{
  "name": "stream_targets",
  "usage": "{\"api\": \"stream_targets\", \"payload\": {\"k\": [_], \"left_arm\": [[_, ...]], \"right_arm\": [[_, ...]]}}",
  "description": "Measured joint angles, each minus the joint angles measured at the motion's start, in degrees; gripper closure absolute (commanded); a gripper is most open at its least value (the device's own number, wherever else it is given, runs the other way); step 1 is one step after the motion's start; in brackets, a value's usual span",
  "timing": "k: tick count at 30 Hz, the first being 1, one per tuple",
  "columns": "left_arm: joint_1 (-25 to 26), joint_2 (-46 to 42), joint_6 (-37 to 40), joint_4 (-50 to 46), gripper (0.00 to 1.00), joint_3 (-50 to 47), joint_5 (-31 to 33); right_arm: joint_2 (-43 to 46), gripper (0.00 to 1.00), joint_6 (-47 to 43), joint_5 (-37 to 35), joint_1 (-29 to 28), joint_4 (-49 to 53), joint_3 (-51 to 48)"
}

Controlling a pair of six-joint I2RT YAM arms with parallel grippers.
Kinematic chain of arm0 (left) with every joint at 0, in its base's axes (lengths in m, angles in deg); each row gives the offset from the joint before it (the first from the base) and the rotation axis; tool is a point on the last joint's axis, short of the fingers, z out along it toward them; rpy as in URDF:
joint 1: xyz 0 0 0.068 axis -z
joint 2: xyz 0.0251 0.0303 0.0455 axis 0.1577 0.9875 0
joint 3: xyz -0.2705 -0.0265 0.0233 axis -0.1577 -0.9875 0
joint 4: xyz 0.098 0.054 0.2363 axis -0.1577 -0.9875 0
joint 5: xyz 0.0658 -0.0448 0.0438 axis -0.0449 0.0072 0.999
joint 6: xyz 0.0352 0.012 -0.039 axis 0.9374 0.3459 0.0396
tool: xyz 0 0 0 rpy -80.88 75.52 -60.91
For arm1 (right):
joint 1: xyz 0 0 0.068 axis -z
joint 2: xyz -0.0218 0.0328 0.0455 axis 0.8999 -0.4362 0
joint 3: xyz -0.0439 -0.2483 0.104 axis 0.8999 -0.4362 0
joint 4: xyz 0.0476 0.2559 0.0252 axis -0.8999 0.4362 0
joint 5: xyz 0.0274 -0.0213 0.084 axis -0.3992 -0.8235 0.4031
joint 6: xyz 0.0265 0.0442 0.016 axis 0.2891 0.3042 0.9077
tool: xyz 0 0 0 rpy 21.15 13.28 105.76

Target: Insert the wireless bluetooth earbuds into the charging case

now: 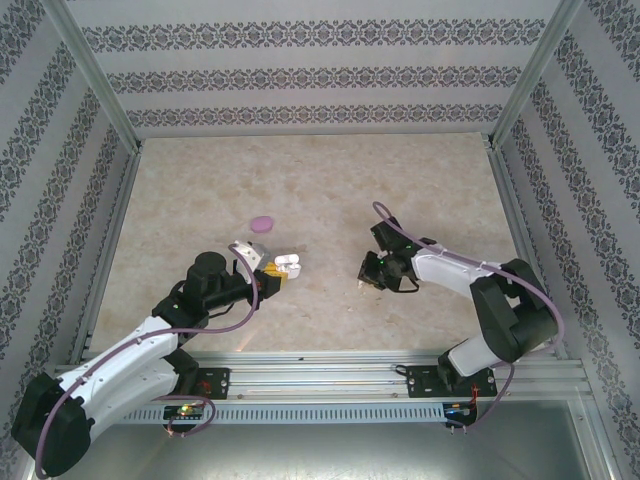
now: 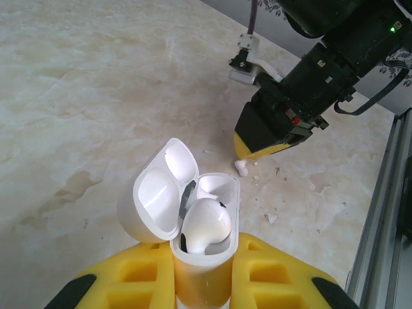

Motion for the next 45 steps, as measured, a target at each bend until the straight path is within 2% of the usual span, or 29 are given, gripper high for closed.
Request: {"api": "stream_targets", "payload": {"k": [6, 12, 15, 19, 25, 29, 35, 45], "left_arm": [[0.0, 1.7, 0.0, 0.0, 1.0, 0.0, -0.6], [0.0, 2.8, 0.0, 0.4, 1.0, 0.0, -0.7], [0.0, 3.6, -0.1, 0.7, 1.0, 0.0, -0.7], [0.0, 4.9, -0.2, 1.5, 1.0, 0.2, -1.0], [0.9, 7.7, -0.8, 3.9, 1.0, 0.8, -1.7], [2.2, 9.6, -1.0, 4.8, 1.0, 1.2, -2.8], [4.5, 11.2, -1.0, 7.3, 1.0, 1.5, -5.2], [6.0, 12.5, -1.0, 10.3, 1.0, 1.5, -7.1]], "right_arm": [[3.3, 0.81, 0.0, 2.6, 3.6, -3.0, -5.7], [8.2, 0.74, -1.6, 2.6, 5.0, -0.6, -7.6], [10.8, 0.68, -4.9, 2.6, 5.0, 1.0, -7.3], [11.3, 0.64, -14.0, 1.8, 3.8, 7.2, -2.9], [4.1, 0.58, -29.0, -4.9, -3.6, 17.1, 9.8], [-3.5, 0.56, -34.6, -7.6, -7.0, 20.8, 14.2], [-9.8, 0.55, -38.6, -9.1, -8.9, 23.6, 17.2], [-14.0, 0.57, -41.9, -10.6, -8.9, 24.1, 19.1]]}}
